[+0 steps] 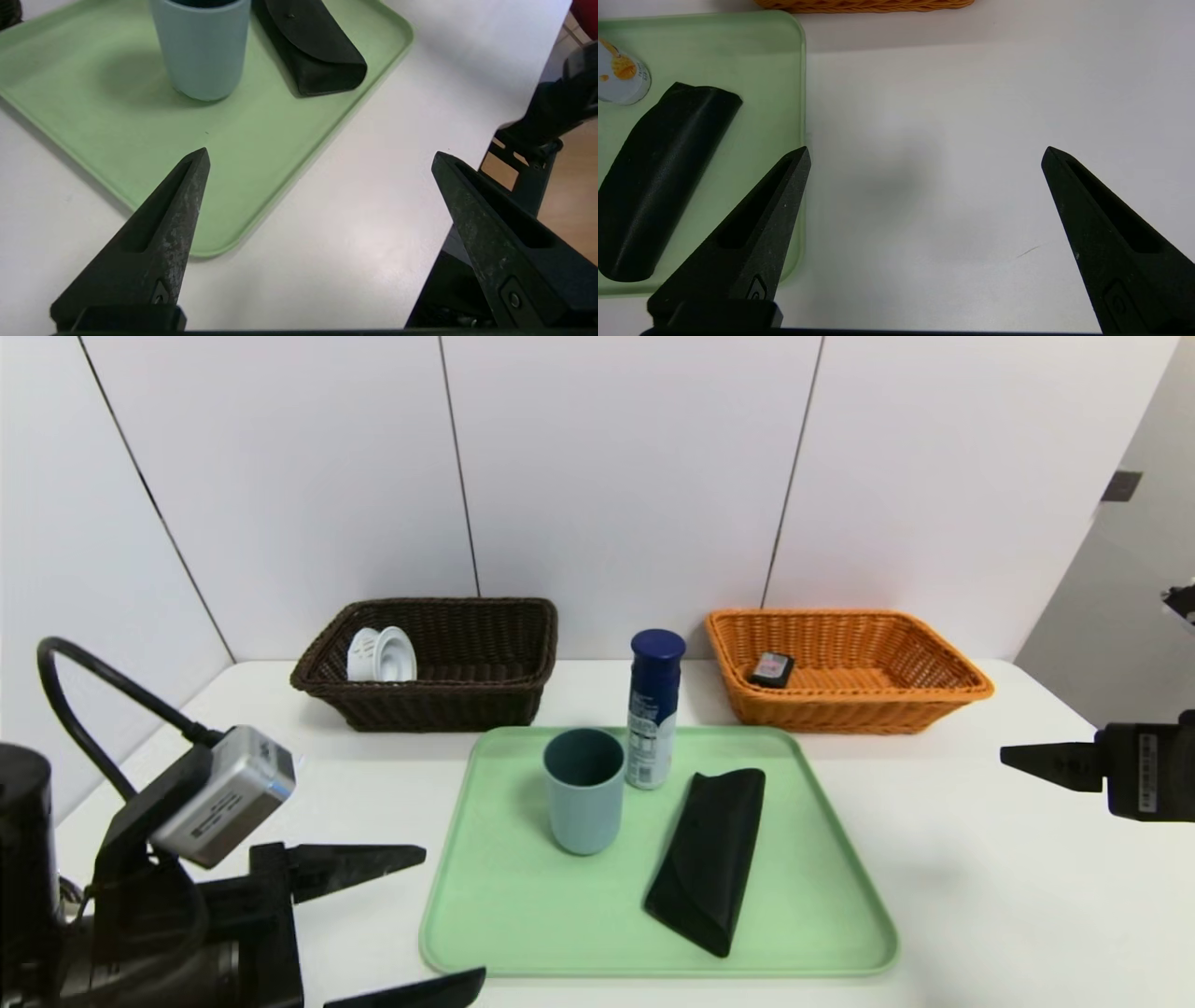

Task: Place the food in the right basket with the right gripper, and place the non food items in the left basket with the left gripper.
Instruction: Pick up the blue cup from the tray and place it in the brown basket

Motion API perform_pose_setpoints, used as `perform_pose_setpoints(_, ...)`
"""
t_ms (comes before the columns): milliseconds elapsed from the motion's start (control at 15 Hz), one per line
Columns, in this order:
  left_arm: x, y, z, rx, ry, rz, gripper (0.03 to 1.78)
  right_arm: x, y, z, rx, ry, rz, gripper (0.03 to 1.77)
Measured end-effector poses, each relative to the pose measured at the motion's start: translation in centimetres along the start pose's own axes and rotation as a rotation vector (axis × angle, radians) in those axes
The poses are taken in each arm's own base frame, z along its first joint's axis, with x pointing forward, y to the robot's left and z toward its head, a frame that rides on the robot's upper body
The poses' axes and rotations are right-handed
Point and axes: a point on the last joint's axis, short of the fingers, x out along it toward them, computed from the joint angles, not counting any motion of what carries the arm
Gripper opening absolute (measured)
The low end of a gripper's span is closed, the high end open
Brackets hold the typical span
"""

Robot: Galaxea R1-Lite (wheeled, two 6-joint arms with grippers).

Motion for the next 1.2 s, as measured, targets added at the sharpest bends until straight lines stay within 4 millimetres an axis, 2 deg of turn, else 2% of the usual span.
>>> perform_pose_setpoints(200, 0.3, -0.1, -1.4, 0.024, -0.046, -0.02, 1.69, 0.0, 0.0, -0.2, 0.003, 0.007, -0.002, 1.71)
perform_pose_setpoints(400, 1.3, 0.3, -1.5, 0.036, -0.082, 0.017, 1.69, 0.0, -0.1, -0.5, 0.006, 0.011, -0.004, 1.71)
perform_pose_setpoints(933, 6.5, 2.9, -2.3, 0.081, -0.155, 0.13, 1.69, -0.7, -0.3, -0.6, 0.011, -0.011, 0.0, 1.71)
perform_pose_setpoints(1200, 8.1, 3.8, -3.0, 0.122, -0.146, 0.219, 1.69, -1.1, -0.4, -1.1, 0.011, -0.013, 0.01, 1.71)
